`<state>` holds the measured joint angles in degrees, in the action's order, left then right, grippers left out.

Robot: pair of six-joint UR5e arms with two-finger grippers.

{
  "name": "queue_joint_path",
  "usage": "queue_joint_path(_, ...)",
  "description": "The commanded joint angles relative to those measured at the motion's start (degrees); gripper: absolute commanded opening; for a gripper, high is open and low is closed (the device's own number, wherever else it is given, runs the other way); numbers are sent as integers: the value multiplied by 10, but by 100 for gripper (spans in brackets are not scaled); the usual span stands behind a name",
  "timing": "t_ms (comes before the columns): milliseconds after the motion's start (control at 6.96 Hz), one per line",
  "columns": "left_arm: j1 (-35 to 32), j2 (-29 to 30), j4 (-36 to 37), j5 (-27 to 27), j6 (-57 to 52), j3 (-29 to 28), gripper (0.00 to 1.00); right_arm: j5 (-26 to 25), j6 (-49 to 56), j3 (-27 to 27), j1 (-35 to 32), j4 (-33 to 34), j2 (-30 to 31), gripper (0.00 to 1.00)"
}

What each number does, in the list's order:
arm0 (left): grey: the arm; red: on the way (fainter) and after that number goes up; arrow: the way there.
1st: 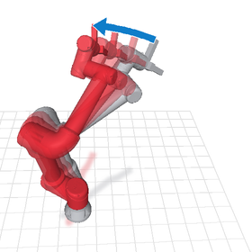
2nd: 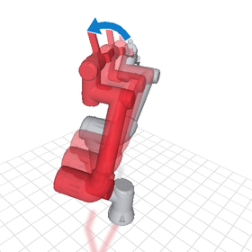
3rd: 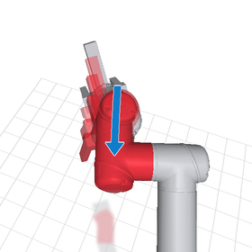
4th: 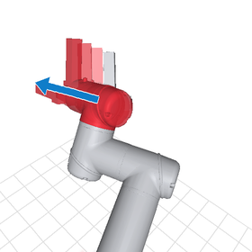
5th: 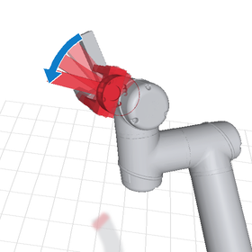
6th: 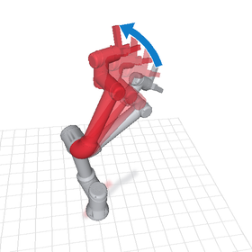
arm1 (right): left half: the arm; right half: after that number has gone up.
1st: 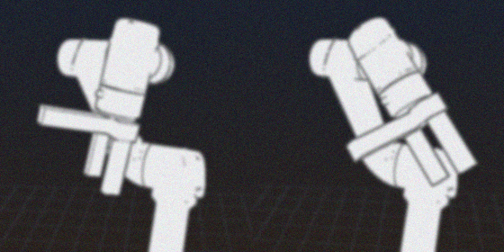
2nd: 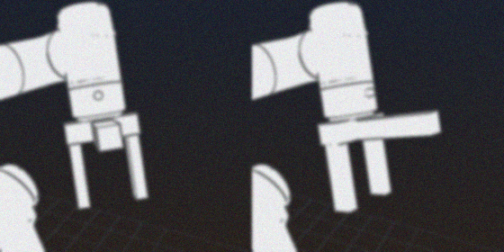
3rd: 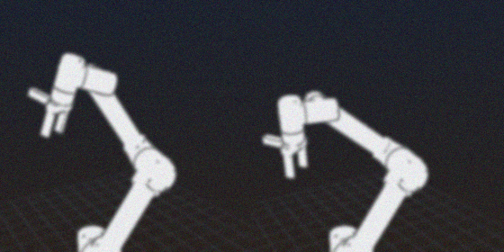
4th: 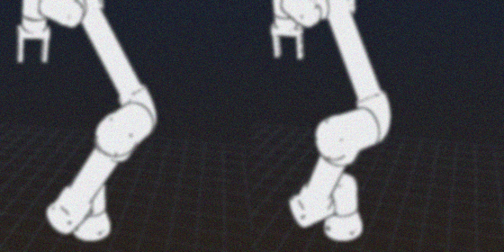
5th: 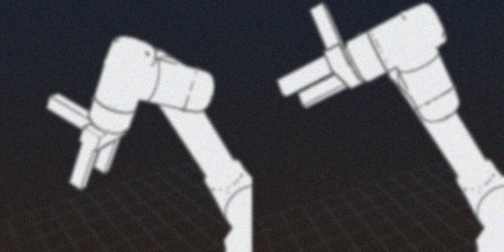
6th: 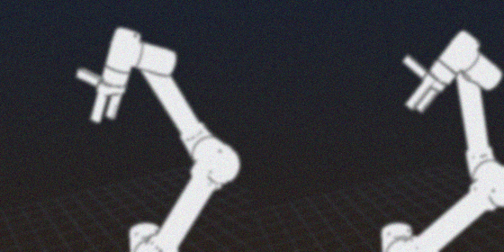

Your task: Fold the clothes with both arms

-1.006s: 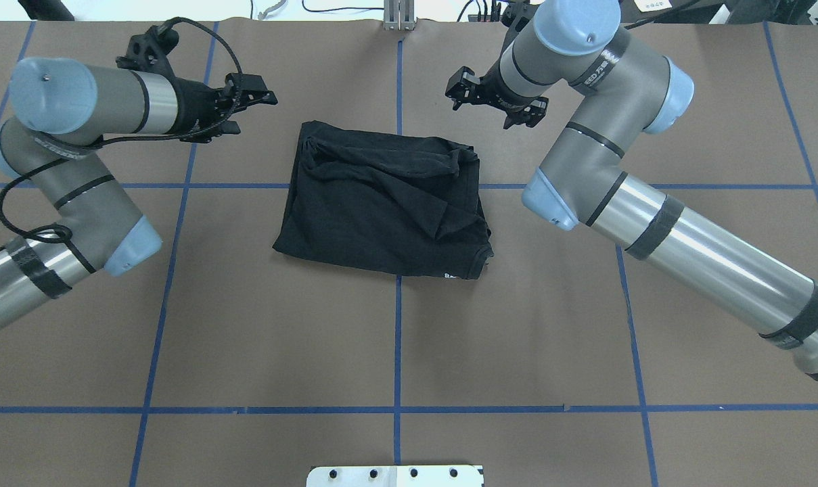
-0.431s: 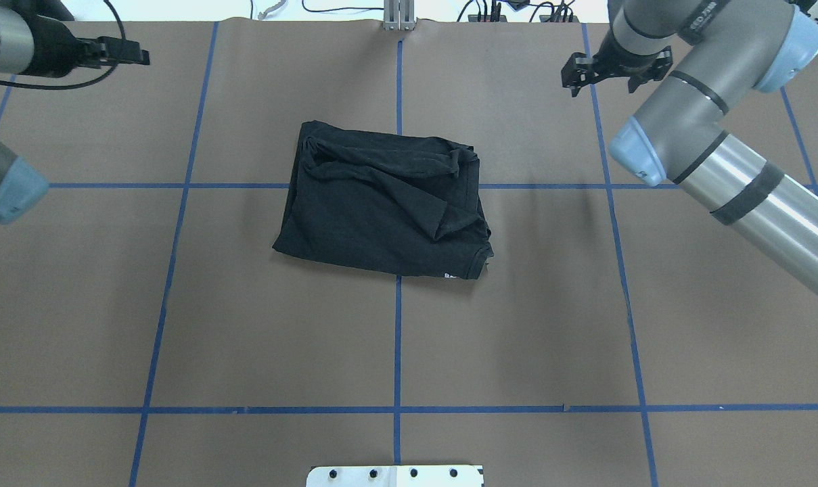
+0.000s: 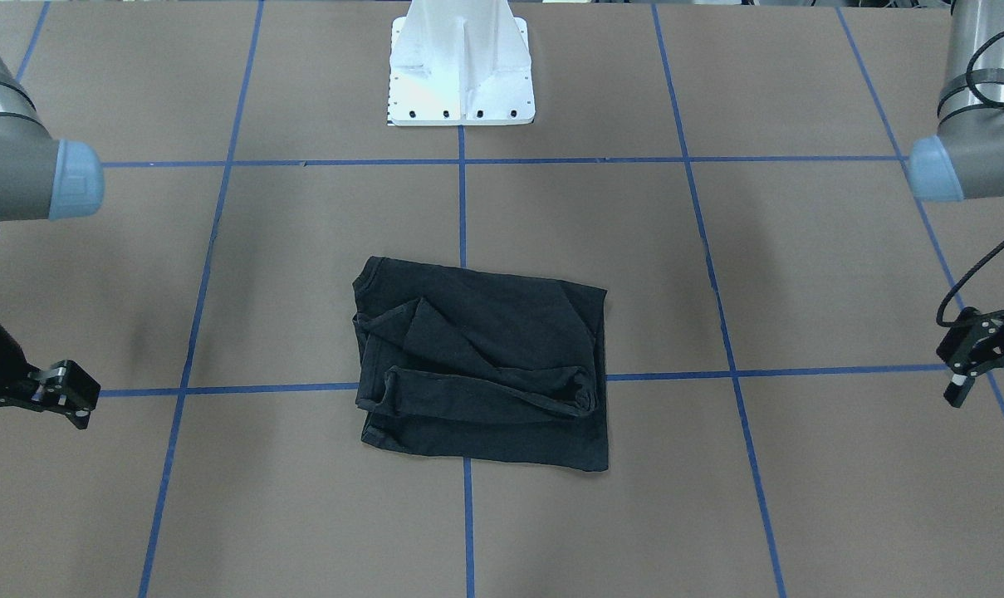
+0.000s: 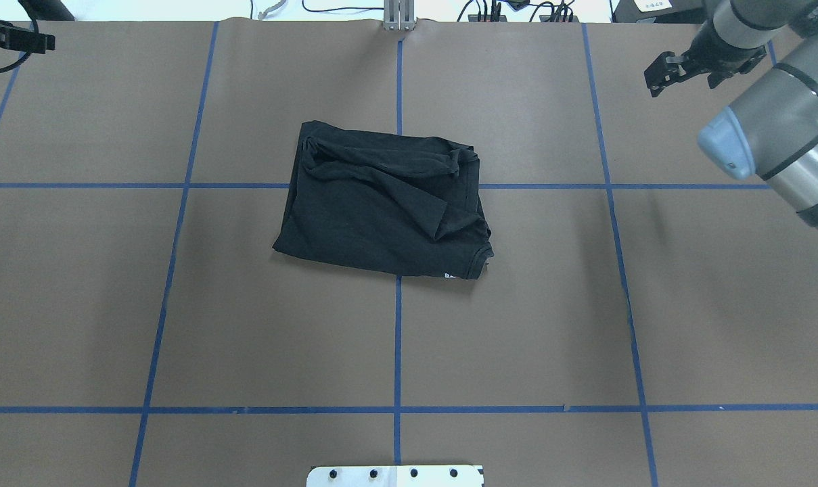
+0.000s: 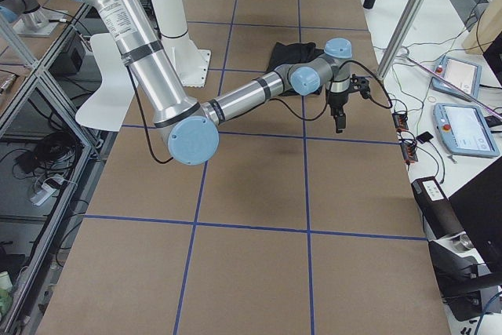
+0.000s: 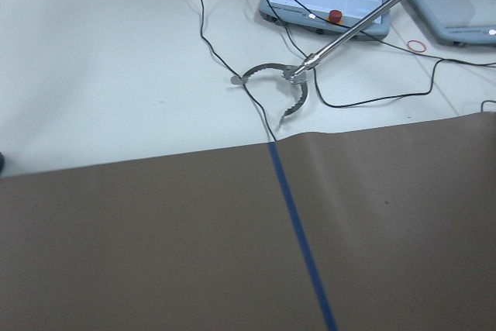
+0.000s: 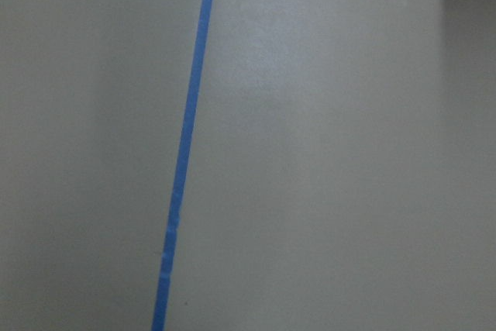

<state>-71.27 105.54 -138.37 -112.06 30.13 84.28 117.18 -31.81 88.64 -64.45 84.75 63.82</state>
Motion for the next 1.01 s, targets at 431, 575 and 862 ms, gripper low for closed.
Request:
queue_joint_path(431, -58, -49, 90, -65, -92, -14, 100, 47, 102, 46, -79, 7, 123, 100)
queue_joint_path(575, -81, -51, 137, -65, -189, -15, 100, 61, 113, 58, -103, 9, 150, 100)
queue_joint_path(862, -133, -53, 263, -111, -316, -16, 100, 169, 166, 65, -171, 8, 220, 100)
